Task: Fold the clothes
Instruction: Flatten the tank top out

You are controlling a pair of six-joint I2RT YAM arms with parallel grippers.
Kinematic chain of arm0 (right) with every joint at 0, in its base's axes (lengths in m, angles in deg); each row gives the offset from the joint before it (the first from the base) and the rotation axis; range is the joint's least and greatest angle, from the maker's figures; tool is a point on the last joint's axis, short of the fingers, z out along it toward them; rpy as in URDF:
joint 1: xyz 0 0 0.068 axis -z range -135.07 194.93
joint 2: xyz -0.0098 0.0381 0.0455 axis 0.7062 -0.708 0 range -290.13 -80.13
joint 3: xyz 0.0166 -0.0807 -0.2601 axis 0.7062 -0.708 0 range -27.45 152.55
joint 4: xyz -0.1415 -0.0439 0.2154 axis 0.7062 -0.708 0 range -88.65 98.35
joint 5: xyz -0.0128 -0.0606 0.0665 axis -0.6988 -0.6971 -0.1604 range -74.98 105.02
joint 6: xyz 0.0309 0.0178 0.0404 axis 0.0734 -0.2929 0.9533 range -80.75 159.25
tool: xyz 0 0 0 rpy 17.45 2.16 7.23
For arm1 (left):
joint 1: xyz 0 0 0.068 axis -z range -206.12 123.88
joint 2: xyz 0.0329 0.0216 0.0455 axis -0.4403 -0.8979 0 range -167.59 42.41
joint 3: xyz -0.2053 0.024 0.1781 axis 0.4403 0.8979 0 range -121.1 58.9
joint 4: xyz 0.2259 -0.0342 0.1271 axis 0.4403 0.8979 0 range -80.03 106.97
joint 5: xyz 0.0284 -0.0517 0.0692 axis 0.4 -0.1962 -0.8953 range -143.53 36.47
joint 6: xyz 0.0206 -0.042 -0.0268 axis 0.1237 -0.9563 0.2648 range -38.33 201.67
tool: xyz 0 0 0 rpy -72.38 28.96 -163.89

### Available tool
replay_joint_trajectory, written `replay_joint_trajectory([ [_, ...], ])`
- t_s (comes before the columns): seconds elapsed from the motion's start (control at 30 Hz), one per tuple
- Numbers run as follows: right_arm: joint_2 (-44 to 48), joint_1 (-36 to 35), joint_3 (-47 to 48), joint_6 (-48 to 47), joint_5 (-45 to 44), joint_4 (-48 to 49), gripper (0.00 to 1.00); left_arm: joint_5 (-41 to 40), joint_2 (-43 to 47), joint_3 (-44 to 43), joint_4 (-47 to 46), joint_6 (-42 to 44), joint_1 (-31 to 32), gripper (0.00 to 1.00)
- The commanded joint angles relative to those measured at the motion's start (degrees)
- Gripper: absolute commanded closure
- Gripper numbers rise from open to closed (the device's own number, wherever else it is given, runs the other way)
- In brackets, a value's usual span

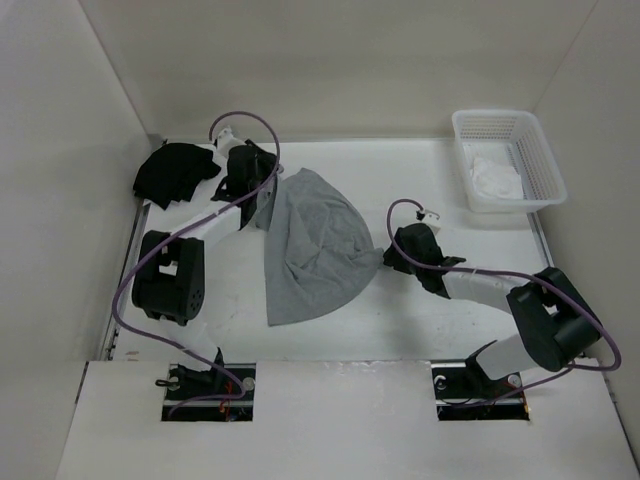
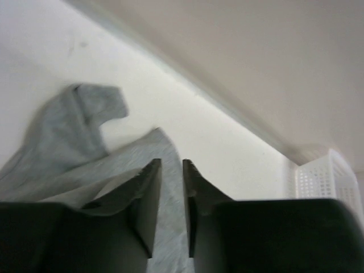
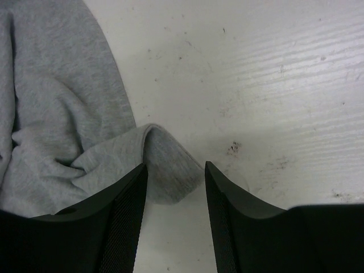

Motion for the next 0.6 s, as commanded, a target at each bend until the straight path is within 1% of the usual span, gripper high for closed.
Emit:
replay_joint_trajectory([
  [0.0, 0.5, -0.8, -2.6, 3.0, -0.2, 4.9, 0.51, 4.0, -0.7, -4.9, 3.7, 4.5, 1.4, 0.71],
  [0.07, 0.1, -0.4, -3.0, 3.5, 3.6, 6.3, 0.52, 0.4, 2.7, 1.3, 3.2, 4.5, 2.0, 0.59],
  [0.1, 0.1, -0.3, -3.0, 3.6, 4.4, 6.4, 0.52, -0.6, 3.9, 3.3, 3.0, 4.1, 2.1, 0.58],
  [0.17, 0.1, 0.0, -3.0, 3.6, 5.7, 6.4, 0.54, -3.0, 8.7, 10.3, 2.9, 3.1, 2.4, 0.58],
  [0.2, 0.3, 0.1, -3.2, 3.6, 5.8, 6.4, 0.57, -3.9, 12.0, 14.8, 3.0, 2.8, 3.0, 0.59],
  [0.3, 0.8, 0.5, -3.7, 3.5, 5.6, 7.0, 0.69, -5.2, 21.4, 25.9, 4.7, 2.6, 5.5, 0.64],
  [0.33, 0.4, 1.1, -3.6, 3.2, 5.6, 7.7, 0.74, -5.5, 24.9, 29.2, 6.5, 2.8, 6.8, 0.65],
  [0.37, 0.1, 1.5, -2.9, 2.9, 6.3, 7.5, 0.85, -6.0, 29.0, 32.2, 10.6, 2.6, 8.4, 0.65],
  [0.4, 0.5, 1.8, -2.3, 2.0, 6.0, 7.1, 0.91, -6.5, 31.8, 33.7, 14.5, 2.6, 9.5, 0.65],
  [0.47, 3.7, 1.5, -1.3, -1.4, 2.3, 4.1, 0.95, -7.5, 37.0, 35.9, 23.6, 1.7, 12.0, 0.65],
  [0.5, 7.5, -0.2, -0.2, -4.1, -3.9, -0.4, 0.96, -8.0, 40.5, 36.7, 30.7, 0.7, 13.5, 0.65],
  [0.57, 11.4, -3.8, 1.2, -6.3, -10.1, -5.7, 0.95, -8.0, 42.7, 36.9, 36.1, -0.6, 14.3, 0.64],
])
